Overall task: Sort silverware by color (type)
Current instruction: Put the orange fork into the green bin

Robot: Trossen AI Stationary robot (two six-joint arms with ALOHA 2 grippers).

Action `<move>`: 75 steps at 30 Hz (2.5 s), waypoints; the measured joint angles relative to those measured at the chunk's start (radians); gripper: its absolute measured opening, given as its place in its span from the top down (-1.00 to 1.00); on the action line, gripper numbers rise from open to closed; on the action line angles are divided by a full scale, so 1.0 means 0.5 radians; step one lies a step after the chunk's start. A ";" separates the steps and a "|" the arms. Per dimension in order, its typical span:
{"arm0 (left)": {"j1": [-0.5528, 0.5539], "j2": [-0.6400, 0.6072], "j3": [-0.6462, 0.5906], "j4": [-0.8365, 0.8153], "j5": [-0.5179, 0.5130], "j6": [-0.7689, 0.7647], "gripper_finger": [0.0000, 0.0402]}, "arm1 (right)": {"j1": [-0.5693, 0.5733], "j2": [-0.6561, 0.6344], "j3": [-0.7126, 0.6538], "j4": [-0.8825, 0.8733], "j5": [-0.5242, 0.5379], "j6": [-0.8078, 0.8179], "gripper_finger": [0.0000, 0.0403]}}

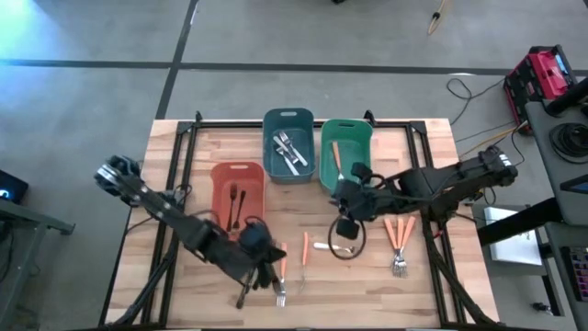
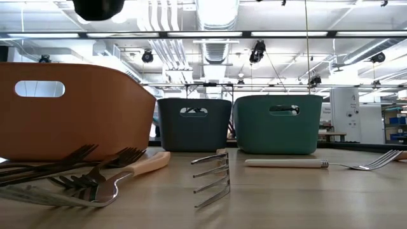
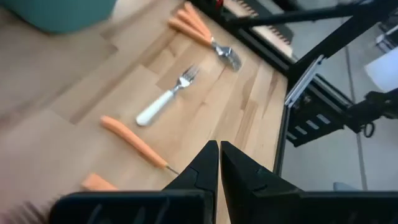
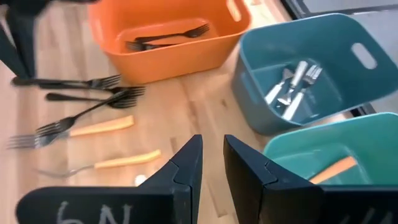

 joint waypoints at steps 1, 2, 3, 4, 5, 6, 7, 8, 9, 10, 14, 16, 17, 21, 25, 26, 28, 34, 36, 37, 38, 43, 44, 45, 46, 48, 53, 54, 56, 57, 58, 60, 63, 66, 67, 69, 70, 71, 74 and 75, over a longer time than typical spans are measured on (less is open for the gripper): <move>-0.007 0.069 0.043 0.003 -0.004 -0.011 1.00 | 0.027 0.000 0.000 -0.002 0.000 0.012 0.72; -0.010 0.136 0.088 0.008 -0.004 -0.022 1.00 | 0.059 0.001 0.000 -0.001 0.001 0.032 0.72; -0.012 0.208 0.134 0.006 -0.005 -0.030 1.00 | 0.092 0.000 0.000 -0.001 0.001 0.066 0.72; -0.013 0.281 0.186 -0.001 -0.003 -0.036 1.00 | 0.128 0.000 0.000 -0.002 0.001 0.083 0.72; -0.015 0.356 0.242 -0.032 -0.002 -0.039 1.00 | 0.167 0.000 0.000 -0.002 0.000 0.097 0.72; -0.015 0.429 0.304 -0.089 -0.001 -0.047 1.00 | 0.206 0.000 0.000 -0.004 0.000 0.107 0.72; -0.015 0.502 0.368 -0.163 -0.001 -0.066 1.00 | 0.247 0.000 0.000 -0.011 0.000 0.115 0.72; -0.015 0.569 0.432 -0.237 -0.002 -0.099 1.00 | 0.288 0.000 0.000 -0.020 0.000 0.119 0.72; -0.014 0.637 0.495 -0.316 -0.001 -0.151 1.00 | 0.326 0.000 0.000 -0.028 0.000 0.126 0.72; -0.013 0.696 0.555 -0.390 -0.002 -0.203 1.00 | 0.363 0.000 0.000 -0.033 0.003 0.132 0.72; -0.009 0.915 0.801 -0.672 0.000 -0.386 1.00 | 0.497 0.000 0.000 -0.049 0.022 0.171 0.72; -0.008 1.020 0.936 -0.824 -0.002 -0.454 1.00 | 0.552 0.000 0.000 -0.048 0.027 0.187 0.72; -0.008 1.075 1.006 -0.897 0.000 -0.485 1.00 | 0.576 0.000 0.000 -0.048 0.037 0.198 0.72; -0.004 1.305 1.327 -1.196 0.003 -0.511 1.00 | 0.645 0.000 0.000 -0.049 0.071 0.211 0.72; 0.005 1.532 1.679 -1.527 0.002 -0.512 1.00 | 0.698 0.000 0.000 -0.053 0.074 0.222 0.72; 0.008 1.582 1.758 -1.605 0.002 -0.511 1.00 | 0.713 0.000 0.000 -0.057 0.075 0.222 0.72; 0.016 1.681 1.915 -1.727 -0.003 -0.508 1.00 | 0.740 0.000 -0.003 -0.065 0.074 0.223 0.72; 0.051 1.920 2.275 -1.968 -0.039 -0.446 1.00 | 0.806 0.000 -0.008 -0.066 0.075 0.236 0.72; 0.071 1.979 2.355 -2.028 -0.039 -0.430 1.00 | 0.811 0.001 -0.010 -0.066 0.074 0.236 0.72; 0.080 2.000 2.385 -2.049 -0.039 -0.428 1.00 | 0.811 0.001 -0.010 -0.065 0.074 0.236 0.72; 0.091 2.023 2.407 -2.067 -0.038 -0.428 0.99 | 0.811 0.002 -0.010 -0.065 0.074 0.236 0.72; 0.135 2.049 2.409 -2.124 -0.032 -0.445 0.84 | 0.809 0.002 -0.011 -0.063 0.076 0.220 0.72; 0.140 2.049 2.407 -2.140 -0.032 -0.452 0.79 | 0.809 0.002 -0.011 -0.063 0.077 0.216 0.72; 0.145 2.049 2.406 -2.143 -0.035 -0.455 0.75 | 0.809 0.002 -0.011 -0.064 0.078 0.212 0.72; 0.151 2.049 2.406 -2.137 -0.042 -0.455 0.69 | 0.809 0.002 -0.011 -0.063 0.083 0.212 0.72; 0.163 2.048 2.406 -2.135 -0.058 -0.457 0.59 | 0.809 0.002 -0.011 -0.063 0.111 0.203 0.72; 0.196 2.055 2.404 -2.121 -0.071 -0.459 0.40 | 0.809 0.002 -0.012 -0.063 0.129 0.168 0.72; 0.201 2.064 2.404 -2.117 -0.074 -0.459 0.38 | 0.809 0.002 -0.012 -0.063 0.128 0.168 0.72; 0.208 2.089 2.404 -2.115 -0.074 -0.460 0.35 | 0.809 0.002 -0.012 -0.062 0.128 0.168 0.72; 0.213 2.104 2.403 -2.108 -0.074 -0.460 0.35 | 0.809 0.002 -0.012 -0.063 0.128 0.168 0.72; 0.216 2.116 2.401 -2.102 -0.072 -0.460 0.34 | 0.809 0.002 -0.012 -0.062 0.128 0.168 0.72; 0.222 2.131 2.401 -2.104 -0.078 -0.459 0.34 | 0.809 0.002 -0.012 -0.063 0.128 0.168 0.72; 0.226 2.141 2.401 -2.104 -0.078 -0.459 0.34 | 0.809 -0.003 -0.012 -0.062 0.128 0.169 0.72; 0.226 2.143 2.401 -2.104 -0.081 -0.457 0.34 | 0.809 -0.012 -0.012 -0.062 0.128 0.169 0.72; 0.226 2.143 2.401 -2.104 -0.081 -0.457 0.34 | 0.809 -0.013 -0.012 -0.062 0.128 0.169 0.72; 0.226 2.143 2.401 -2.104 -0.076 -0.457 0.35 | 0.809 -0.013 -0.012 -0.062 0.128 0.168 0.72; 0.226 2.143 2.400 -2.104 -0.073 -0.460 0.36 | 0.809 -0.013 -0.012 -0.062 0.128 0.169 0.72; 0.226 2.143 2.399 -2.109 -0.072 -0.475 0.37 | 0.809 -0.013 -0.012 -0.062 0.128 0.169 0.72; 0.216 2.139 2.397 -2.127 -0.078 -0.493 0.39 | 0.809 -0.013 -0.012 -0.062 0.128 0.169 0.72; 0.212 2.137 2.400 -2.135 -0.077 -0.494 0.40 | 0.809 -0.013 -0.012 -0.063 0.128 0.169 0.72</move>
